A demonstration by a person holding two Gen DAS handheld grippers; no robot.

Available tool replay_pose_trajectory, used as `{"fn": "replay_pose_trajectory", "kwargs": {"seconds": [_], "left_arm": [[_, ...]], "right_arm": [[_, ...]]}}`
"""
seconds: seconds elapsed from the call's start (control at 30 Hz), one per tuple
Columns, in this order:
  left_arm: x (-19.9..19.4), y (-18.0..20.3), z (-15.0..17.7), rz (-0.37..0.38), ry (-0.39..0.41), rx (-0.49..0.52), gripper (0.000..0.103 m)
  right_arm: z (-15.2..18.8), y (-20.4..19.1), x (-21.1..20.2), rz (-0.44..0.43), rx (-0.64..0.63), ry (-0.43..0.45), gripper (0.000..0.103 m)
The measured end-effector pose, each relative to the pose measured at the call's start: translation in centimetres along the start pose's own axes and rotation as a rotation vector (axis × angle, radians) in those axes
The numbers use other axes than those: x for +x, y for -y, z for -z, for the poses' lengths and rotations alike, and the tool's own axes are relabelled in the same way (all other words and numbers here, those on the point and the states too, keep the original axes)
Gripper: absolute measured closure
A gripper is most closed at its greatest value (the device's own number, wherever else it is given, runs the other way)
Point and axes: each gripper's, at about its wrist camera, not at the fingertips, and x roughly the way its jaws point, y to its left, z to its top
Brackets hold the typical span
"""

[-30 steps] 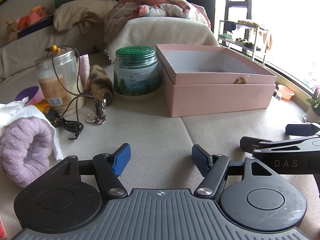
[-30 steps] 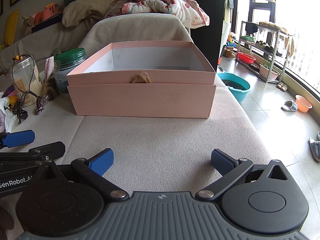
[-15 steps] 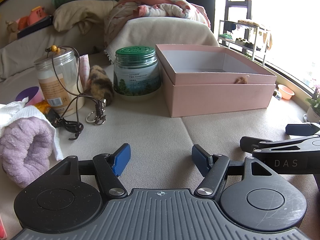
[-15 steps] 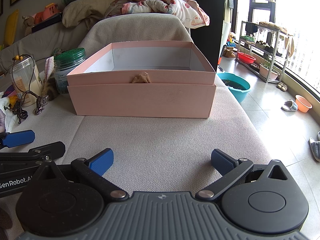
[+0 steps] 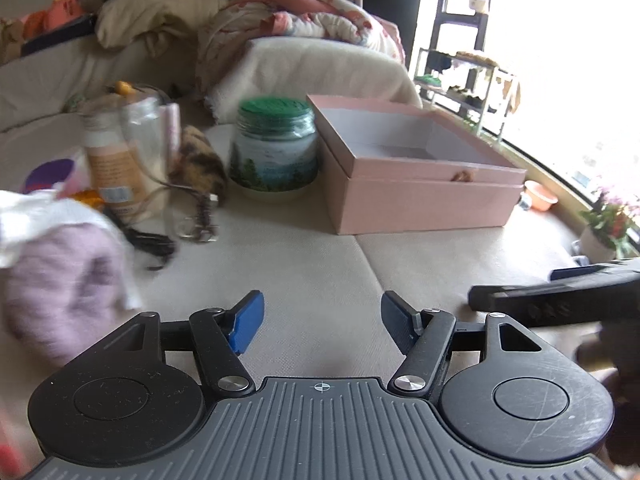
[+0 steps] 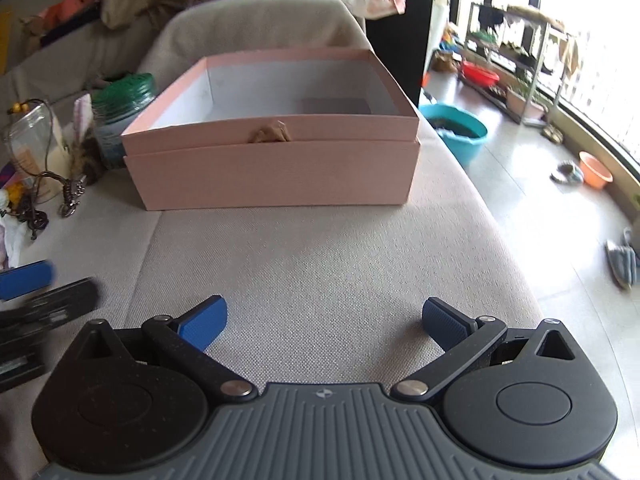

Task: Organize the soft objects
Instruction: 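Move the left tool to the pink stick and close on it, then grasp the white tissue with the right tool while the left tool holds the pink stick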

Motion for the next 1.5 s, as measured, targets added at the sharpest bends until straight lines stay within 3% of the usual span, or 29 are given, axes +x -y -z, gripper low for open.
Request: {"fn": "replay_pose_trajectory", "kwargs": {"seconds": [0.1,0.2,0.33,0.43,0.57,0.73,0.87,0.93,1.1,1.2,1.27,1.4,1.5], "left_arm": [[-3.7,-2.7,0.2,-0.013,0.014,0.004,0.032],[-7.3,-6.4,0.9,-0.108,0.001,-0.008,0.032],[-10.4,-10.9,2.1,-0.272,-0.04,-0.097,0.034],[-11.0,-12.8,2.9,-0.316,-0.075,-0.157,0.034],[-9.9,-12.8,3.4,-0.292,-0.107,-0.17,0.035],[-8.8,-12.0,4.4,-0.283,-0.132,-0.121,0.058],[-8.8,-12.0,4.5,-0.284,-0.106,-0.112,0.064],[-8.6,-12.0,4.6,-0.271,-0.092,-0.094,0.083],[-9.0,-12.5,4.7,-0.2,-0.064,-0.11,0.086],[-9.4,-13.2,4.5,-0.189,-0.047,-0.121,0.086],[-10.0,-14.0,4.3,-0.18,-0.025,-0.137,0.086],[-10.6,-16.1,4.1,-0.157,0.006,-0.19,0.087],[-10.5,-17.2,4.5,-0.127,0.005,-0.227,0.087]], "right_arm": [[-0.5,0.0,0.2,-0.011,-0.029,-0.027,0.0],[-0.7,-0.7,-0.2,-0.018,-0.072,-0.035,0.002],[-0.9,-2.5,-2.0,-0.066,-0.101,0.054,0.005],[-1.1,-4.2,-3.0,-0.114,-0.116,0.1,0.005],[-1.1,-5.9,-3.7,-0.135,-0.16,0.133,0.005],[-0.4,-6.1,-4.5,-0.13,-0.208,0.175,0.005],[-0.5,-6.4,-5.0,-0.173,-0.225,0.194,0.005],[-0.7,-7.2,-5.3,-0.198,-0.252,0.202,0.005],[-1.5,-10.4,-6.7,-0.289,-0.345,0.228,0.005],[-2.3,-13.2,-7.7,-0.367,-0.418,0.239,0.013],[-2.8,-15.7,-8.3,-0.429,-0.489,0.247,0.021],[-3.6,-21.1,-9.2,-0.524,-0.628,0.281,0.023],[-3.9,-25.6,-8.6,-0.54,-0.724,0.284,0.026]]}}
